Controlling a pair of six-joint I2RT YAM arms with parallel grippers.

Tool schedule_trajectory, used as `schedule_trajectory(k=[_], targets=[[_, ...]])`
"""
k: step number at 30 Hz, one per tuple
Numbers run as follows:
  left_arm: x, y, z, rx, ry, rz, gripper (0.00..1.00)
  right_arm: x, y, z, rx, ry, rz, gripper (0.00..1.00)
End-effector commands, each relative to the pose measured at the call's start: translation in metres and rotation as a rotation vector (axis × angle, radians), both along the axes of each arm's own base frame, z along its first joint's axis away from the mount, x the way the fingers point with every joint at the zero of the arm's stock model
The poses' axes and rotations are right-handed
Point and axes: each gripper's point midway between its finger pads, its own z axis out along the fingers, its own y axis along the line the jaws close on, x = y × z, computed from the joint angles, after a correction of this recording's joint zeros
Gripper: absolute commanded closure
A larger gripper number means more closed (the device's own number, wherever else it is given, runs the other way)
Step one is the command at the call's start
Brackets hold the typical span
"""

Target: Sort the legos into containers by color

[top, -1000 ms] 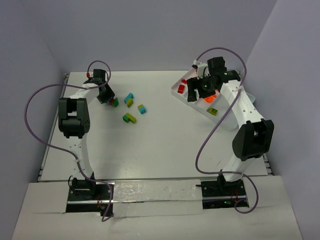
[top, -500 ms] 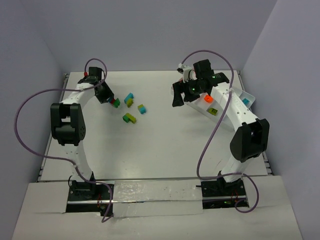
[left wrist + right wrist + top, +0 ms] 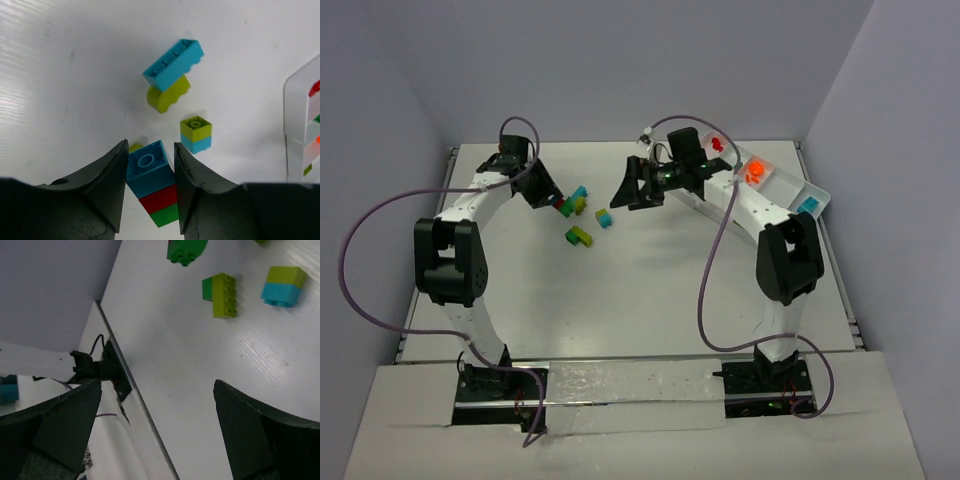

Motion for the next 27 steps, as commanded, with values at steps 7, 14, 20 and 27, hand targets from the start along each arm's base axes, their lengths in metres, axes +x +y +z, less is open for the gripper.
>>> schedule_trajectory(k=[7,14,20,27], targets=[[-0.011,-0.046,0.044,-0.063,-0.109,-0.092,1.0,0.019,0.087,-0.023,0.102,0.174,-0.022,0.0],[-0.017,-0.065,0.047,-0.091,-0.108,-0.138,1.0,0.039,0.096,-0.037,0.09,0.152,-0.069,0.0],[-0.023,-0.076,0.05,-0.109,-0.114,-0.165,1.0,0.049,0.103,-0.032,0.113,0.109,-0.067,0.04],[-0.025,-0.077,0.052,-0.115,-0.131,-0.162,1.0,0.038,0.11,-0.047,0.13,0.161,-0.035,0.26]])
